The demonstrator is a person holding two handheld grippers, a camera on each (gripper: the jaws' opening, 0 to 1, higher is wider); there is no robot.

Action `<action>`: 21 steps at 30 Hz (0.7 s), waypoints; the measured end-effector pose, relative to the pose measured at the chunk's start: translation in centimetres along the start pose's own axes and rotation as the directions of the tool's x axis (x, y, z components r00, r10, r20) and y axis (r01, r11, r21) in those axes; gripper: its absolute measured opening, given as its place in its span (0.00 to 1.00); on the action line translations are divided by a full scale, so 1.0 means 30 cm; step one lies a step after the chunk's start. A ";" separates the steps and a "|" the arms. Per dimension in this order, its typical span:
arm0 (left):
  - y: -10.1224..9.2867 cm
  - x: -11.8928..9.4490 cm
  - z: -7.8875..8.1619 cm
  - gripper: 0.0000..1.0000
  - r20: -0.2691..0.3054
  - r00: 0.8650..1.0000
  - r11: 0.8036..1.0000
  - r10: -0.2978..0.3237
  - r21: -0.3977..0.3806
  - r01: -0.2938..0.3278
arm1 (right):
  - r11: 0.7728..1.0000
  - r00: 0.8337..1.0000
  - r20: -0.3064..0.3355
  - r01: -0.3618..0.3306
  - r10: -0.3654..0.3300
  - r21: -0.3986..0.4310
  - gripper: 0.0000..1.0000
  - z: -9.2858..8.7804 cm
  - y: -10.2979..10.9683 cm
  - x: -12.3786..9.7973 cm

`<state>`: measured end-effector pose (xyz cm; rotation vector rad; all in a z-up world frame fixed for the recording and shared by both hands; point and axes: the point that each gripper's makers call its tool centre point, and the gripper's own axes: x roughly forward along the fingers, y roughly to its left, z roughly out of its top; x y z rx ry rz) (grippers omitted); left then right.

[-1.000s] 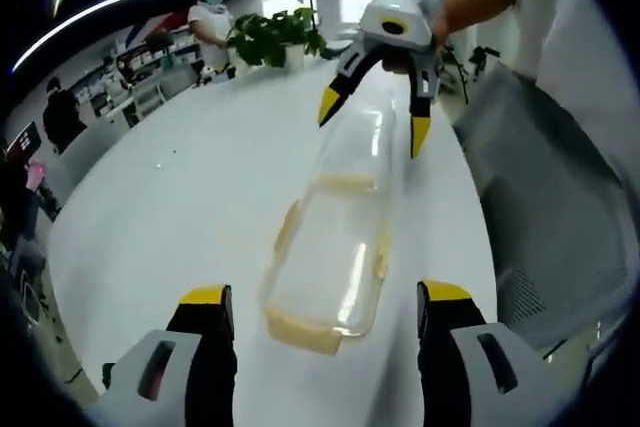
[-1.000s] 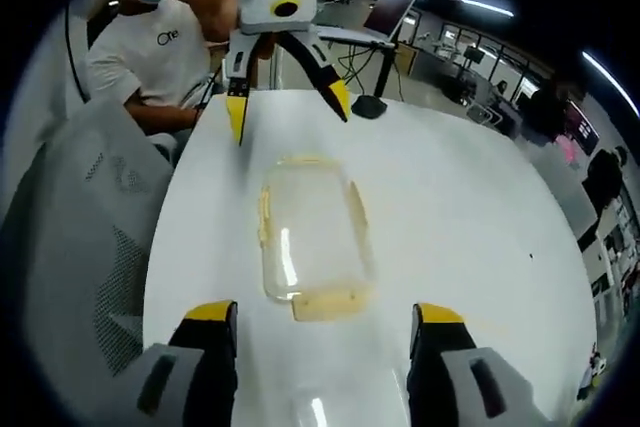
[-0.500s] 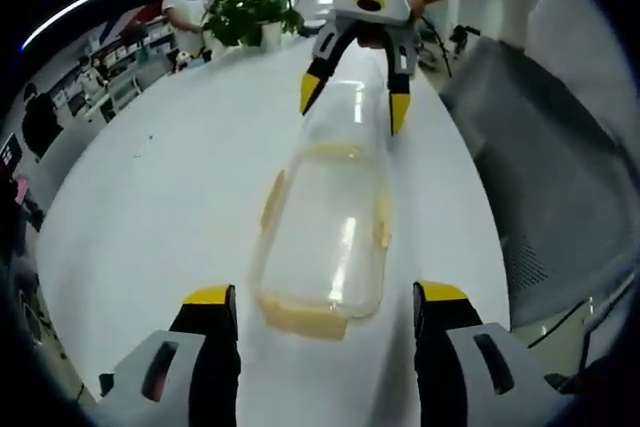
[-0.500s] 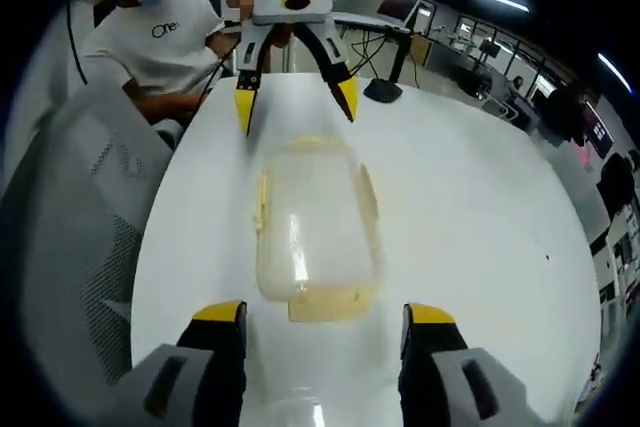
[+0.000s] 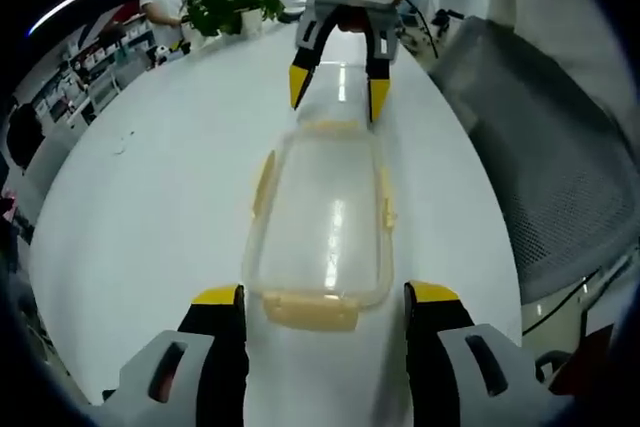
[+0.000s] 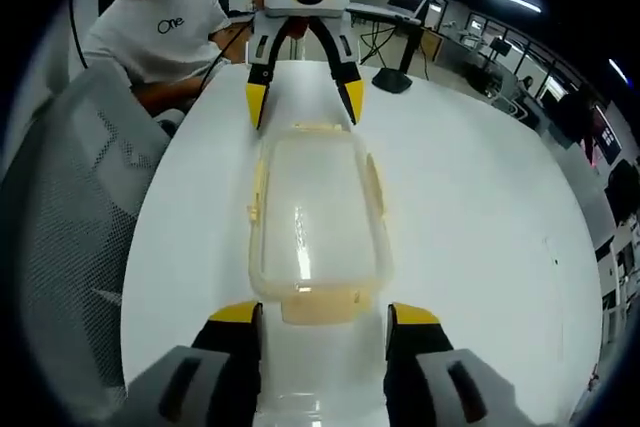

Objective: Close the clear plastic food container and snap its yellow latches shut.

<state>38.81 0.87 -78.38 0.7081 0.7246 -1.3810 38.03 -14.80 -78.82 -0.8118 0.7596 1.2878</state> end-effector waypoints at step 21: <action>0.010 0.018 -0.040 0.50 -0.046 0.998 0.999 -0.045 0.009 0.046 | 0.998 0.998 -0.031 -0.062 0.061 -0.008 0.41 0.011 -0.010 0.030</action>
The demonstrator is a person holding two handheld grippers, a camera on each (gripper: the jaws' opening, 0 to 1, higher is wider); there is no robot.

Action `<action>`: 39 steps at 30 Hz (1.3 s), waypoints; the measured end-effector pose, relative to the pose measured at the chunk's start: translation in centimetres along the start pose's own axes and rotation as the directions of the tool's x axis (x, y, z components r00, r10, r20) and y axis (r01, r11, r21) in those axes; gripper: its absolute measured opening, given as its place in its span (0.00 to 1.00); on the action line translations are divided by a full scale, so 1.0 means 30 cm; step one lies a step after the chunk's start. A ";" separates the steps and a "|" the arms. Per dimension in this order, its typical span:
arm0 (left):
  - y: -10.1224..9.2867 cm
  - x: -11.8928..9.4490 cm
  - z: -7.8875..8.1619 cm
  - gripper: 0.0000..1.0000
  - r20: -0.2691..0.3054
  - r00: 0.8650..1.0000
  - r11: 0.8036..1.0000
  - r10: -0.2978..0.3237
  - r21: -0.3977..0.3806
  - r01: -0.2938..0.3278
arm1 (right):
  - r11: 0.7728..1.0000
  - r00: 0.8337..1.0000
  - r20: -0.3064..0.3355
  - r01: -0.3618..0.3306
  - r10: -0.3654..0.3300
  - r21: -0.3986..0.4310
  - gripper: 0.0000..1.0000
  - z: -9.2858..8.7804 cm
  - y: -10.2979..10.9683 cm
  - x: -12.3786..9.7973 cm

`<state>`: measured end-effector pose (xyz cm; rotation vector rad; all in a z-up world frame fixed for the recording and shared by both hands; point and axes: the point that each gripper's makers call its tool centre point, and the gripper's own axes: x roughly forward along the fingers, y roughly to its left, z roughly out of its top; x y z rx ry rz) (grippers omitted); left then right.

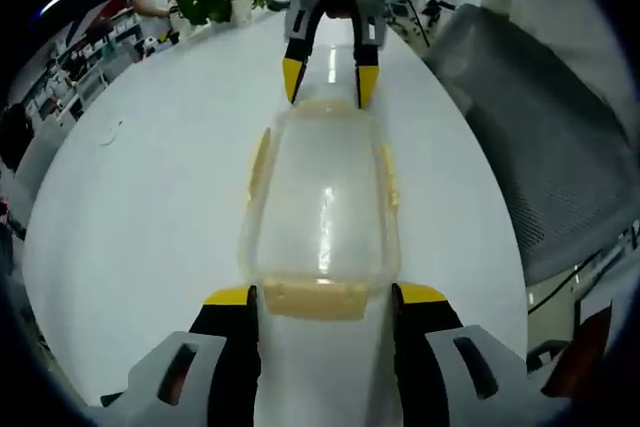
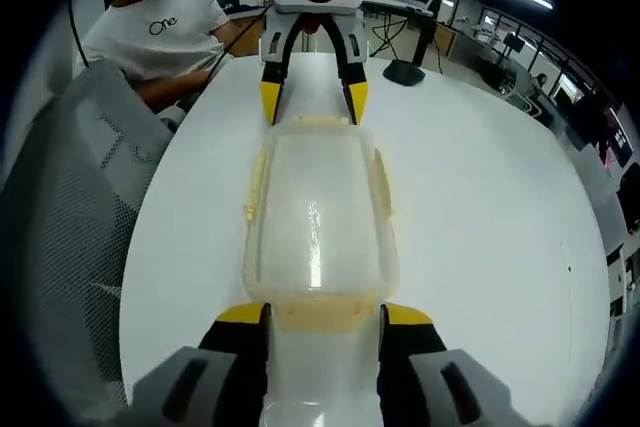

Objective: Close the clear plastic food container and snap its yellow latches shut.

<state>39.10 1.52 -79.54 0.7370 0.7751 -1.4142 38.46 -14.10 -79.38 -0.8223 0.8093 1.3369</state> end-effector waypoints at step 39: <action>-0.014 -0.004 -0.022 0.36 -0.076 0.997 1.000 0.001 0.028 0.001 | 0.997 0.998 -0.027 -0.061 0.060 -0.051 0.35 0.002 0.011 0.009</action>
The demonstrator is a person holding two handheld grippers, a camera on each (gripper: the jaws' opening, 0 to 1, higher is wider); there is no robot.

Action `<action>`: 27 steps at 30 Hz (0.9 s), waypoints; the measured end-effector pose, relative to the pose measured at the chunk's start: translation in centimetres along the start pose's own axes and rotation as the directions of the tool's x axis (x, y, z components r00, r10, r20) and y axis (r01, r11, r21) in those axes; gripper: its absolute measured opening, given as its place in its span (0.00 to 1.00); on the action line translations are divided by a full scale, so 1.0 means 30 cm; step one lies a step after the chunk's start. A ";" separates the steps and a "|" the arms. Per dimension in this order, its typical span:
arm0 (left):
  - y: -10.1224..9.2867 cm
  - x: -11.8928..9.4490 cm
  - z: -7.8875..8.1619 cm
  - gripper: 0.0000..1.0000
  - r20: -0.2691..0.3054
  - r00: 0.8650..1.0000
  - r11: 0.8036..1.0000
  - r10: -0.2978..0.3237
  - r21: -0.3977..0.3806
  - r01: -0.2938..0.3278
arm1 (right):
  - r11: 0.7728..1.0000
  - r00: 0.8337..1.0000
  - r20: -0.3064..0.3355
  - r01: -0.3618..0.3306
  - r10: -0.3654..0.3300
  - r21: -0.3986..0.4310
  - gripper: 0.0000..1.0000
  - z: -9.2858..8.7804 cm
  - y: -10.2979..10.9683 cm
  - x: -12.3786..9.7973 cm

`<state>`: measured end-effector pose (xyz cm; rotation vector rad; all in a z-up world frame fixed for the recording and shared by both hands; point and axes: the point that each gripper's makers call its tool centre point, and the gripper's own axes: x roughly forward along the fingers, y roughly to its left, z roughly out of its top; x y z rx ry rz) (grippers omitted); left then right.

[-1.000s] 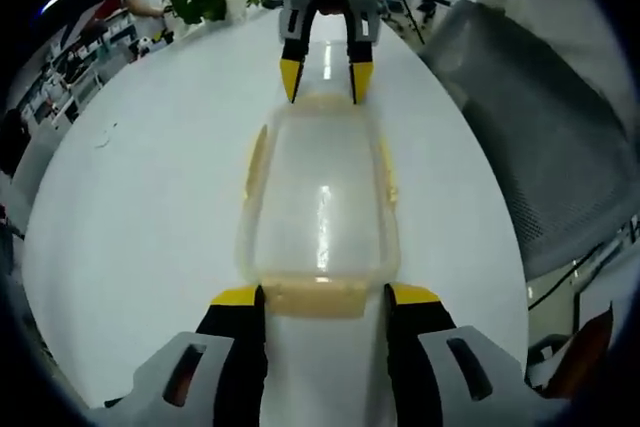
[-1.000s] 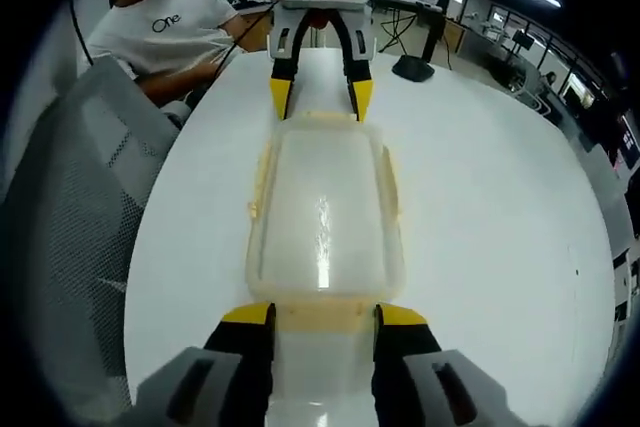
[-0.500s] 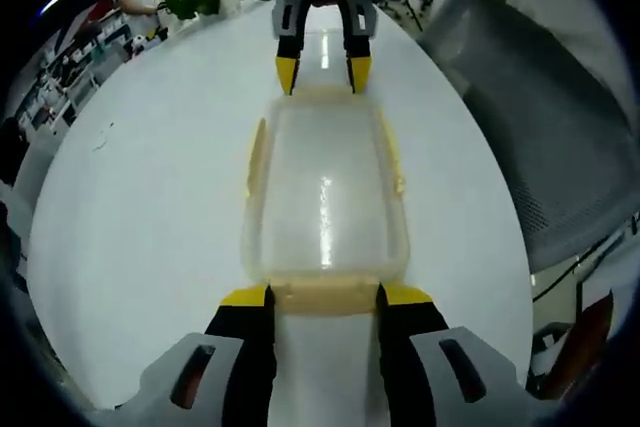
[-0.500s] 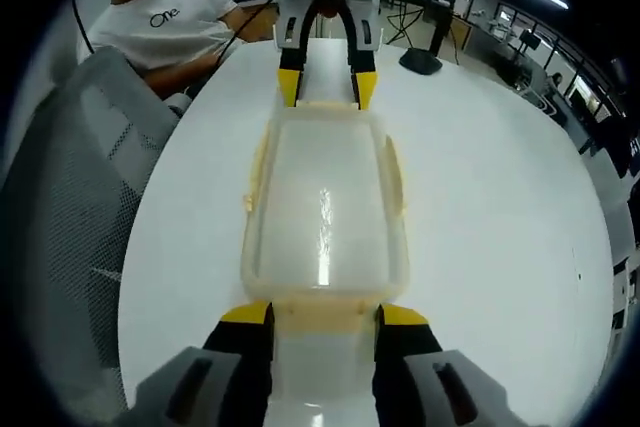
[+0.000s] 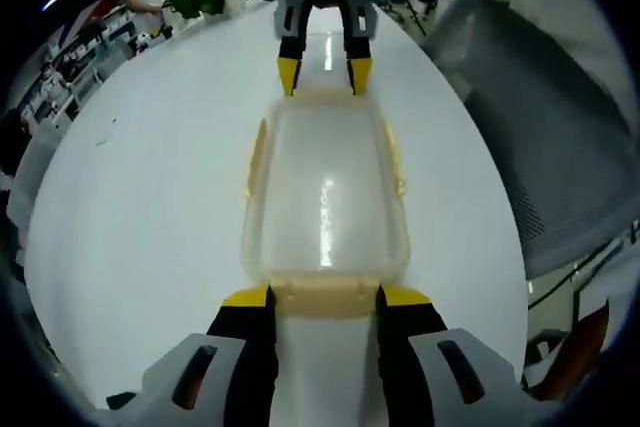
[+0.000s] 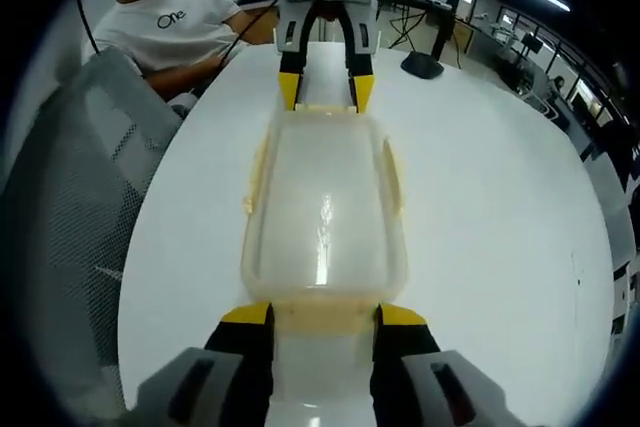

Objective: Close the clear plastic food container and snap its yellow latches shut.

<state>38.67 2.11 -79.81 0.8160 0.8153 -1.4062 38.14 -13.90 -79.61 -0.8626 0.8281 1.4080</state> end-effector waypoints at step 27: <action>-0.030 -0.184 0.301 0.36 -0.031 0.999 0.999 0.044 -0.003 -0.045 | 1.000 0.997 0.077 -0.001 0.002 -0.015 0.35 -0.010 0.028 -0.344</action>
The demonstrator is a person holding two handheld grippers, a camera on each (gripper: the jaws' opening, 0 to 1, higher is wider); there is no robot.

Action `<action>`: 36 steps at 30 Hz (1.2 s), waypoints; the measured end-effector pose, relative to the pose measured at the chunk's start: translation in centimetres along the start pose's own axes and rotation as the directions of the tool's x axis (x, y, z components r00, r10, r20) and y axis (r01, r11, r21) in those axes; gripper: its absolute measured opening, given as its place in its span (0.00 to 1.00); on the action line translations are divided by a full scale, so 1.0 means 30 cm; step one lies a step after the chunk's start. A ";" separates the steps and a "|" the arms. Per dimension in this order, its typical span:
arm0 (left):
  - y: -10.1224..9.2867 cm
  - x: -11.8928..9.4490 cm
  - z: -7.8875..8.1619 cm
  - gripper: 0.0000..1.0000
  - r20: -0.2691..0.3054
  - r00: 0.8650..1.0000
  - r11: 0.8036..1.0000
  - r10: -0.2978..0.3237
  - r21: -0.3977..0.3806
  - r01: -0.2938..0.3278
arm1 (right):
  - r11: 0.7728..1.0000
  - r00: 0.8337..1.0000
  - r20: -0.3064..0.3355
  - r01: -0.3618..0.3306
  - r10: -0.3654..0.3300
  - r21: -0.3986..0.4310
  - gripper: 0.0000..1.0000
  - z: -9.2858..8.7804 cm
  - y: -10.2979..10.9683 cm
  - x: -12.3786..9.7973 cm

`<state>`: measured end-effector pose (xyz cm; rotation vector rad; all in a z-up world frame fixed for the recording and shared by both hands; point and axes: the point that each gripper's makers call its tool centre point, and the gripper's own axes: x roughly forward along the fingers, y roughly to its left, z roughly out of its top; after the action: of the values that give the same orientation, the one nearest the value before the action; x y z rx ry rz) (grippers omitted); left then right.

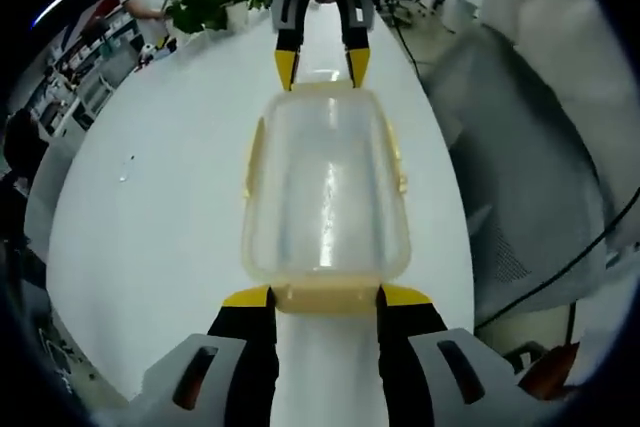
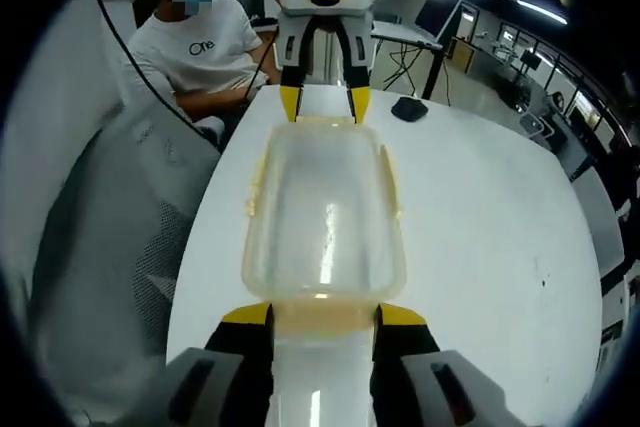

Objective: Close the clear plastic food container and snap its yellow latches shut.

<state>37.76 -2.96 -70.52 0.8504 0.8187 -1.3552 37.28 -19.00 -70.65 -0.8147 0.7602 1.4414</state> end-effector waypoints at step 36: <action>0.003 0.258 0.469 0.36 -0.009 1.000 0.998 -0.017 0.055 0.018 | 0.997 0.998 -0.061 0.033 -0.029 0.066 0.35 -0.445 0.034 -0.295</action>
<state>38.33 -19.01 -70.71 0.8948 0.8002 -1.3960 36.73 -35.04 -70.30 -0.8174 0.8338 1.3616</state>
